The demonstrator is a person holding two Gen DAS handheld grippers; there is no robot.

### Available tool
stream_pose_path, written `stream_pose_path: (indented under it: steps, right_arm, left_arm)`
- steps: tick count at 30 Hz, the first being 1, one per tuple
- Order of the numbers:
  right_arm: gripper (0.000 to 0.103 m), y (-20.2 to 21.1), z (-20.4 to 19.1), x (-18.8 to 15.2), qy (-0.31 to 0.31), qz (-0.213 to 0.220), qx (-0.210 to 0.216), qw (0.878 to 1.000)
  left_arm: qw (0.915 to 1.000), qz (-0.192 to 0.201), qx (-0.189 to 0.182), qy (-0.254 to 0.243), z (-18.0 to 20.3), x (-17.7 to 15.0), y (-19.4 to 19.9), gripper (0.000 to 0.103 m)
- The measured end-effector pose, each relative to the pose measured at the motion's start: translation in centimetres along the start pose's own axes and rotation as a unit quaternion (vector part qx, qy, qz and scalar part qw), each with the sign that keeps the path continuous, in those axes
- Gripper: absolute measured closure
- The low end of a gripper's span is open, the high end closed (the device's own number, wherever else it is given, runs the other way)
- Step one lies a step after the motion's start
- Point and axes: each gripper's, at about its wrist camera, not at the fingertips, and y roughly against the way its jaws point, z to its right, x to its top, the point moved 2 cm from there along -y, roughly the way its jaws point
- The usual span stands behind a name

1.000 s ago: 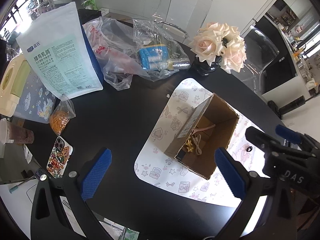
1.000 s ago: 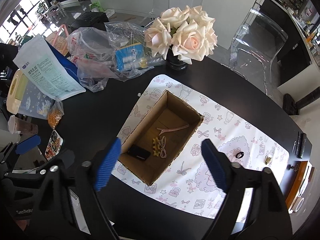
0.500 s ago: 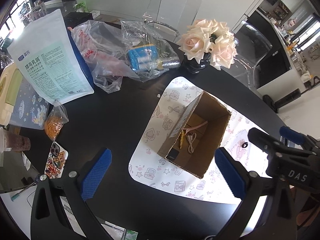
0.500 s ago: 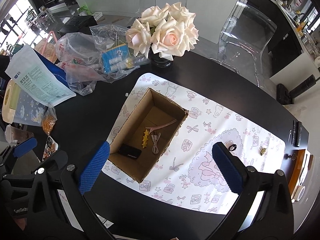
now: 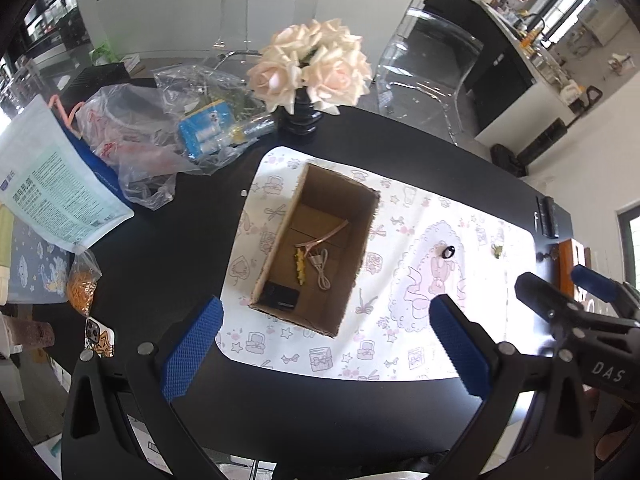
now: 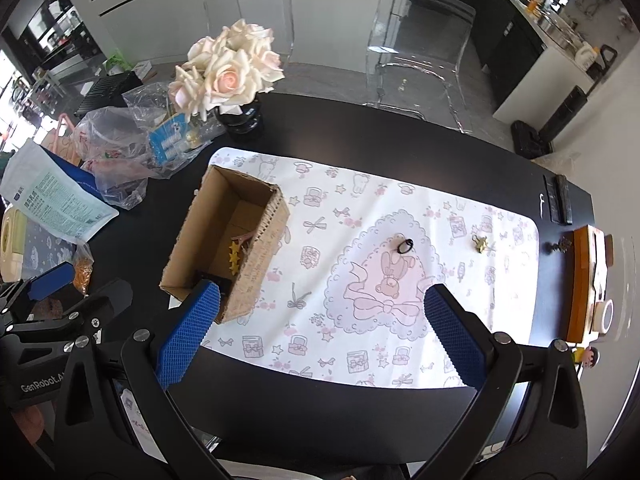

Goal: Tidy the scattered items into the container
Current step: 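Raise both grippers out of the box and back over the placemat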

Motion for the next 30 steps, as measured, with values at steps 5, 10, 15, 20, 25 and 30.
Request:
stream_pose_path:
  steps: [5,10,15,20,25,30]
  right_arm:
    - [0.0,2.7,2.5,-3.6,-0.05,0.005,-0.018,0.999]
    - [0.0,5.4,5.9,-7.2,-0.087,0.013,-0.032,0.996]
    - [0.0,7.7,9.6,-9.7,-0.097,0.023,-0.037,0.994]
    - [0.0,9.2,13.3,-11.1,-0.094,0.029,-0.036,0.995]
    - [0.0,10.3,15.9,-11.8,-0.088,0.03,-0.033,0.995]
    - [0.0,10.8,17.3,-12.2,-0.081,0.033,-0.029,0.996]
  left_arm:
    - [0.9984,-0.001,-0.014,-0.055,5.3,-1.2,0.4,0.0]
    - [0.9956,-0.003,-0.025,-0.09,10.7,-3.1,0.6,0.0]
    - [0.994,-0.001,-0.025,-0.107,15.1,-4.7,1.0,0.0]
    - [0.9939,0.004,-0.019,-0.108,18.5,-5.6,1.5,0.0]
    - [0.9936,0.012,-0.018,-0.111,21.4,-6.3,1.9,0.0]
    - [0.9934,0.011,-0.019,-0.113,23.4,-7.0,1.8,0.0]
